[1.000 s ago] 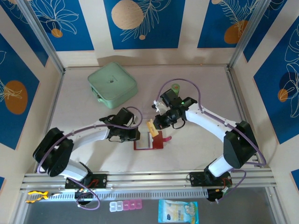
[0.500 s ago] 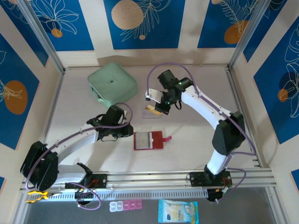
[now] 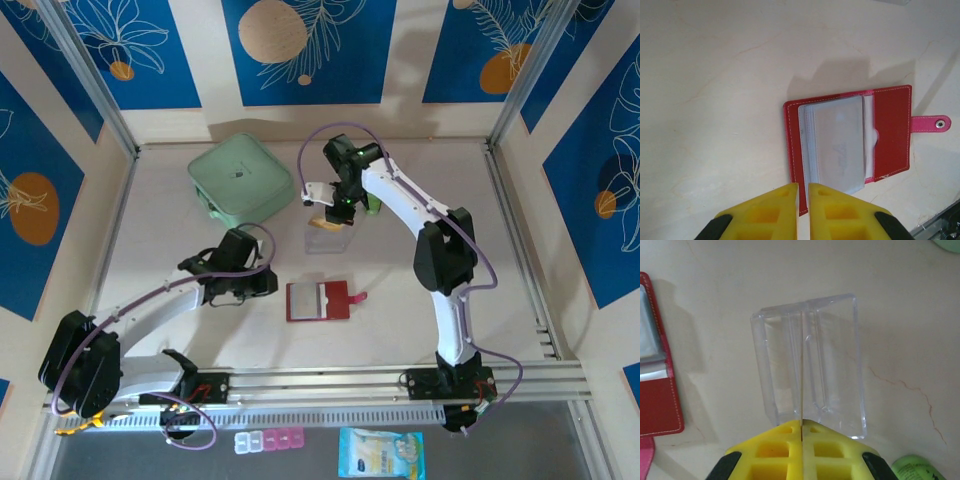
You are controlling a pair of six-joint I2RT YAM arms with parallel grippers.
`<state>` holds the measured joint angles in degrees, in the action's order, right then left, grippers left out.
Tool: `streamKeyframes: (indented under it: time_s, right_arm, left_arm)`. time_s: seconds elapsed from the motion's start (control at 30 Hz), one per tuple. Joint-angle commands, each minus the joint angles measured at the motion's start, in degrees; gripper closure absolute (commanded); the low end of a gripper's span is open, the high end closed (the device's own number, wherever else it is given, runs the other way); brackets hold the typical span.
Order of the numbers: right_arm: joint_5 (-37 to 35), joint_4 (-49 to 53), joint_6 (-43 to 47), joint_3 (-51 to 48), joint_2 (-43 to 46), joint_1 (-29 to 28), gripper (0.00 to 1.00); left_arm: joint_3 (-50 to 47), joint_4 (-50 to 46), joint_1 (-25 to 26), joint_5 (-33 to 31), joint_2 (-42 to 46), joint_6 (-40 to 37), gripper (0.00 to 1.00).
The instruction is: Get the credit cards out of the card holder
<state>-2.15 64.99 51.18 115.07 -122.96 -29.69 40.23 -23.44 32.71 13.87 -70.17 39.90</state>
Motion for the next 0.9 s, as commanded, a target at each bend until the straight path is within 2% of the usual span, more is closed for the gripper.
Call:
streamKeyframes:
  time_s: [0.0,0.37,0.8,0.87]
  right_arm:
    - [1.37,5.31,2.84,4.13,-3.19,0.41,1.0]
    - [3.42,10.04,4.89,5.93,-8.78,-0.37,1.0]
    - [6.66,10.33,6.03,0.25,-8.16,-2.33,1.0]
    - [7.45,10.19,6.05,-0.66,-7.66,-2.67,0.98]
  left_arm:
    - [-0.89,-1.43,-1.05,0.97,0.52,-1.32,0.87]
    - [-2.0,-1.65,-2.65,1.91,0.79,-1.75,0.88]
    - [-3.41,-2.2,-4.47,2.71,3.04,-1.83,0.88]
    - [-3.14,-2.21,-4.58,2.83,3.02,-1.79,0.88]
